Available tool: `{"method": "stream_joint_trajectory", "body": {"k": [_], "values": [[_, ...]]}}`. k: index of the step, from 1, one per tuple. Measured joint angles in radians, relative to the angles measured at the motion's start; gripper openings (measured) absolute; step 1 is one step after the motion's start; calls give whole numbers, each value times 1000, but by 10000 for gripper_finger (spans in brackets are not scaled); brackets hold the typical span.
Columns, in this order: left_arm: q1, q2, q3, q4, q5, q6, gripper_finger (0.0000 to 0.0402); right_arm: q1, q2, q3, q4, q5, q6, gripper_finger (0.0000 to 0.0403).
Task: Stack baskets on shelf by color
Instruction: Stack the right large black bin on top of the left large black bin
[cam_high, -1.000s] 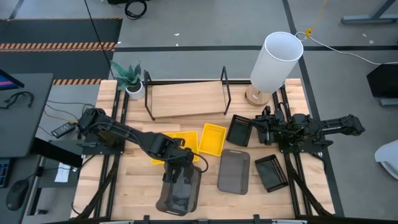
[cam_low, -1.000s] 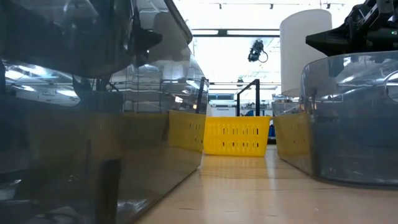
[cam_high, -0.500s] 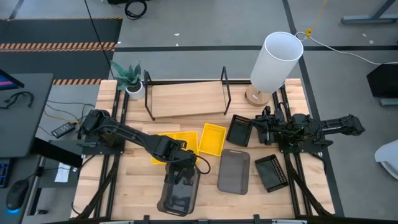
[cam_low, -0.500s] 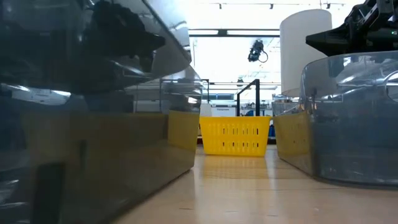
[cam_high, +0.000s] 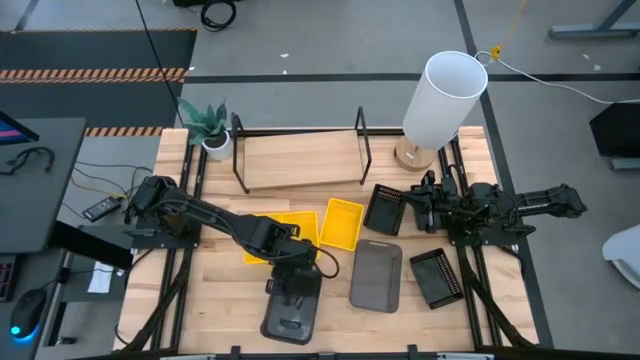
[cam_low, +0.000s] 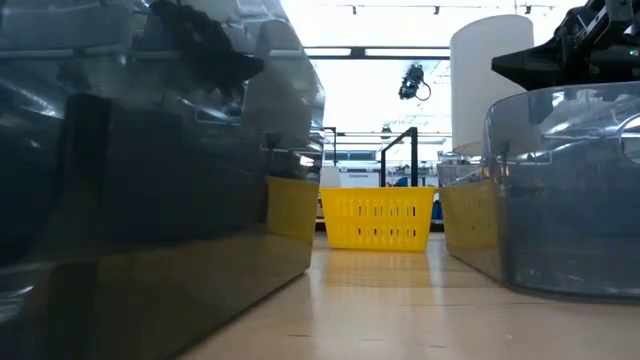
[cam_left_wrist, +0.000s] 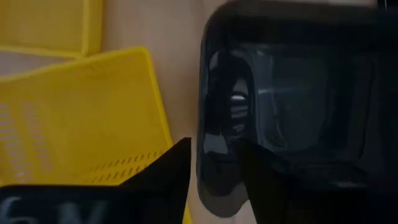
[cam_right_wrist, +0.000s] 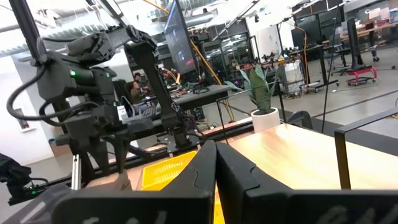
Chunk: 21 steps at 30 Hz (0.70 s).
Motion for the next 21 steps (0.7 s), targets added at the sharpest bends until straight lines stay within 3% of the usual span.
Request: {"method": "stream_joint_trajectory", "body": {"k": [6,15,18,21], "values": [[1,-1,20,144,-50,-68,144,0,0,0,0,0,0,16],[-11,30,20,554,-65,-110,126,0,0,0,1,0,0,16],[-19,50,21,680,-68,-59,126,0,0,0,0,0,0,16],[-28,51,19,696,-68,-21,128,0,6,0,7,0,0,16]]}}
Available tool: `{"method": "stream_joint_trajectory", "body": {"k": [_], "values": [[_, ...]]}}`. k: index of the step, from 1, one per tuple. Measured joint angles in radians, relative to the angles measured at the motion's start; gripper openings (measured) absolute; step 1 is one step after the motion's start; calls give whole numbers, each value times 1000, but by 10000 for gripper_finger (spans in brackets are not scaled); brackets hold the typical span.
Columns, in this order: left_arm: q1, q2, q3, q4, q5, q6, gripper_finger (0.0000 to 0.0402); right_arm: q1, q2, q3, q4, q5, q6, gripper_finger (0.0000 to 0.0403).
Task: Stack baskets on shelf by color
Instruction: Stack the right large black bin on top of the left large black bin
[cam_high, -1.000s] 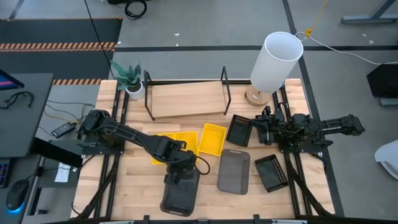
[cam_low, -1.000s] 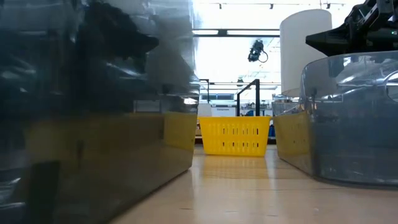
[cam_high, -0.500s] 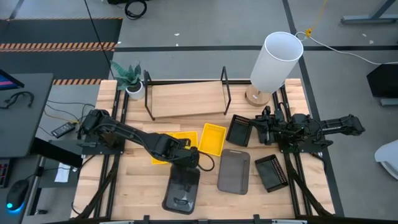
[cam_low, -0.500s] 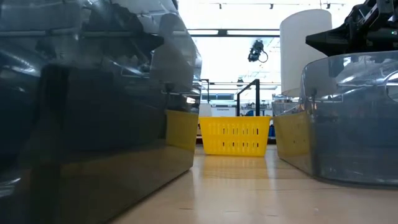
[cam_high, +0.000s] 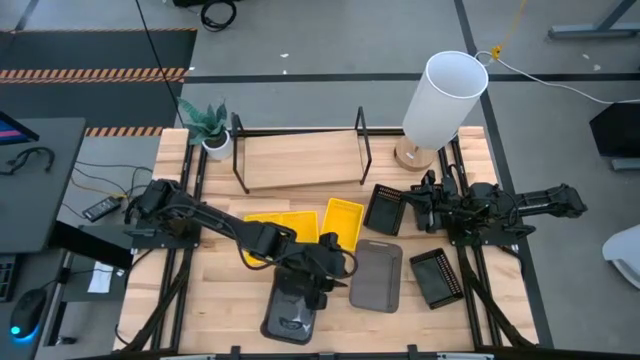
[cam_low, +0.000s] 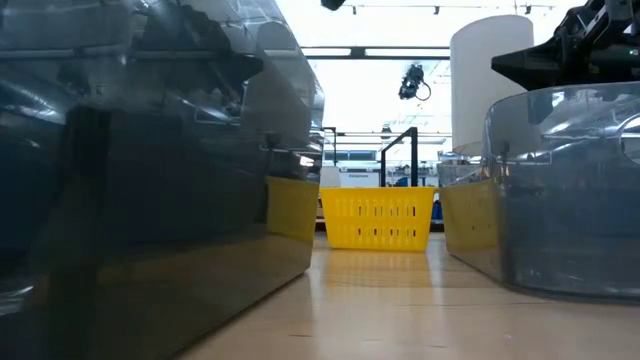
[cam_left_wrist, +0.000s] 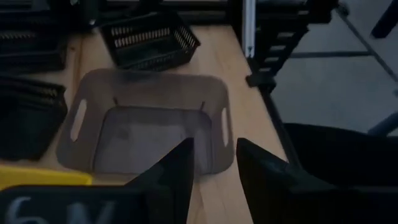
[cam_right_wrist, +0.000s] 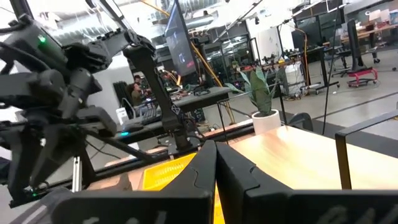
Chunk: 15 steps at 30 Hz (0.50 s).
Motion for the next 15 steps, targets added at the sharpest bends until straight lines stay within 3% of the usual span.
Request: {"method": "stream_joint_trajectory", "body": {"k": [8,15], "values": [[17,12,4,-6,53,-117,117,0,7,0,8,5,0,16],[16,31,129,-137,45,-115,94,0,7,0,8,7,0,16]]}}
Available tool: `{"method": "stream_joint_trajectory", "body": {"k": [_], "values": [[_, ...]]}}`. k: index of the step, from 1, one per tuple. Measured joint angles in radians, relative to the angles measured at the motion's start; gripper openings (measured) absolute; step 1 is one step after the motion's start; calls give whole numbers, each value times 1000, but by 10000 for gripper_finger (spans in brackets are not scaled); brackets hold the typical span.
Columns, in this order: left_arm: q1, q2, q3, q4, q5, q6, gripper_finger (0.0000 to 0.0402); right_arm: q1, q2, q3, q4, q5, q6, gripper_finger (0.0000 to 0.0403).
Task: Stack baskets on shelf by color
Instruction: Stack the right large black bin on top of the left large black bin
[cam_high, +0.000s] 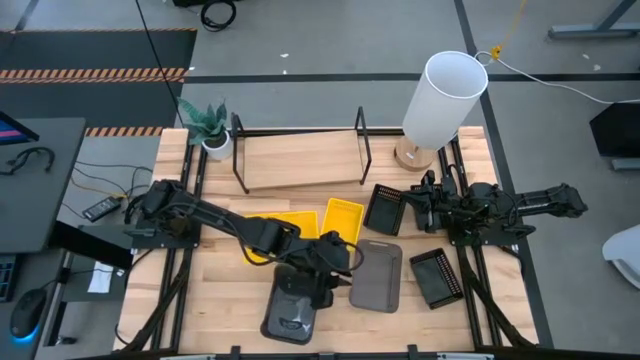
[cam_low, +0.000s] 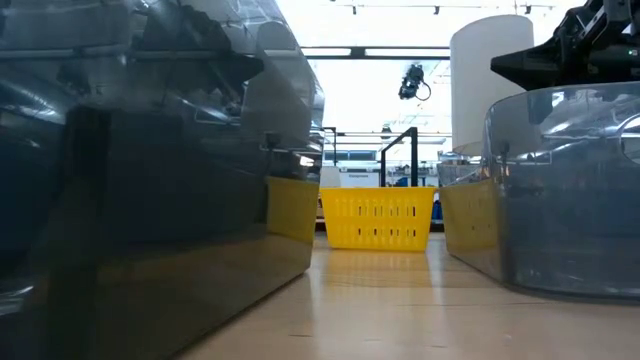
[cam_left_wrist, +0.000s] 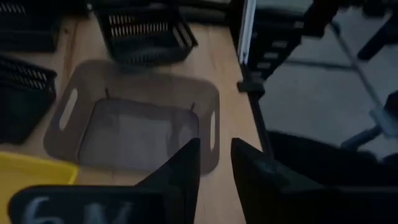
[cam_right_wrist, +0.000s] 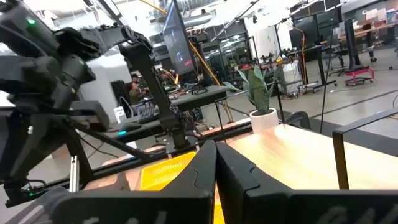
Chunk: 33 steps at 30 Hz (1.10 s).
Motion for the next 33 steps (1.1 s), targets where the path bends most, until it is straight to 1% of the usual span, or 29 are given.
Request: {"method": "stream_joint_trajectory", "body": {"k": [2,5,10,15,17,21,24,26,31,33], "values": [[-6,27,54,-26,-19,19,84,0,0,0,0,0,0,16],[-9,60,121,-108,-61,48,71,0,3,0,6,0,0,16],[-3,133,167,-137,-70,76,54,0,13,0,22,0,0,16],[-2,194,168,-147,9,86,50,0,16,0,23,-2,0,16],[-4,221,167,-139,24,86,50,0,15,0,17,-4,0,16],[-20,271,169,-78,58,76,53,0,16,0,23,-3,0,16],[-38,312,168,-54,35,78,65,0,18,0,26,-1,0,16],[-49,328,166,-35,10,98,81,0,20,0,29,-1,0,16],[-73,329,168,23,-99,221,141,0,21,0,34,0,0,16],[-74,329,168,36,-111,257,167,0,21,0,36,0,0,16]]}}
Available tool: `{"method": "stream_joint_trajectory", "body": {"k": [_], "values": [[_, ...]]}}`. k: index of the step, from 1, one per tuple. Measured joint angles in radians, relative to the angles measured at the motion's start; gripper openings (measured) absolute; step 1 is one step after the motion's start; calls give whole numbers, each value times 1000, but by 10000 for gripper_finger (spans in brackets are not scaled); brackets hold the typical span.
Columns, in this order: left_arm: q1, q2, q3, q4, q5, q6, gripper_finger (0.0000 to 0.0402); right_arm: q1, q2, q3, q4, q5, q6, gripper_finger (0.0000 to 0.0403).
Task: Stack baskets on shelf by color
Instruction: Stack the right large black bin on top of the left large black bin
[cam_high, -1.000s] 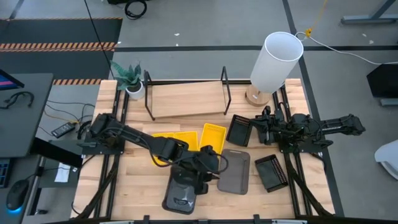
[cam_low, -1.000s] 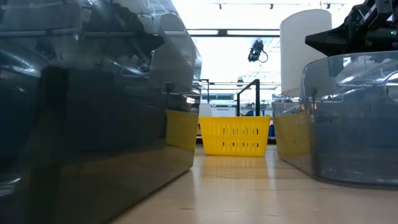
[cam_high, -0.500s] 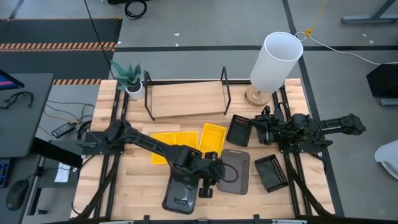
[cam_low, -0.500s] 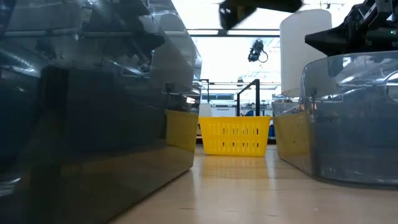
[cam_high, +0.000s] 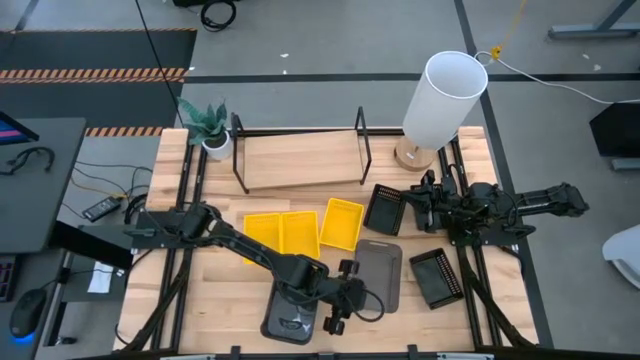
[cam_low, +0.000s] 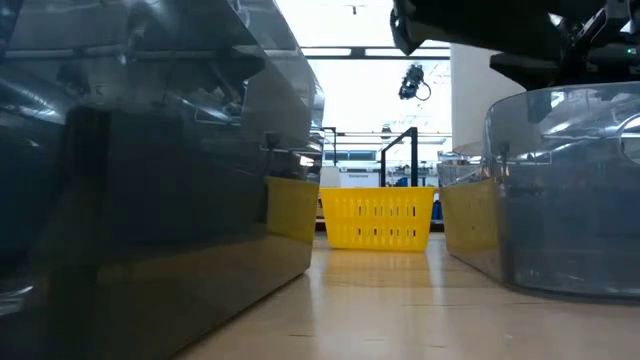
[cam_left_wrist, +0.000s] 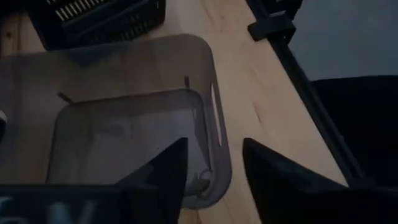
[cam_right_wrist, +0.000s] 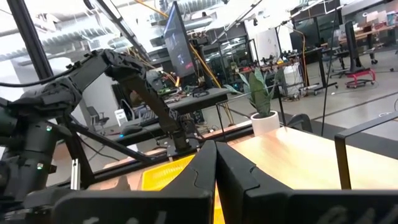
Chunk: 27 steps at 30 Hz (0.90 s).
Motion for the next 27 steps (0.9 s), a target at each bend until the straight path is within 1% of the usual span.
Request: {"method": "stream_joint_trajectory", "body": {"k": [3,7,9,15,20,24,27], "values": [[1,6,0,12,-4,5,193,0,0,0,0,0,0,16],[1,23,-3,7,-5,-8,202,0,0,0,2,0,0,16],[-3,27,0,28,-7,-4,197,0,0,0,5,0,0,16],[-10,42,-2,9,-9,25,174,0,0,0,9,0,0,16],[-9,50,-1,-2,-12,30,163,0,0,0,10,0,0,16],[-9,60,-3,-47,-12,33,154,0,0,0,9,0,0,16],[-10,61,-3,-77,-13,47,140,0,0,0,9,0,0,16]]}}
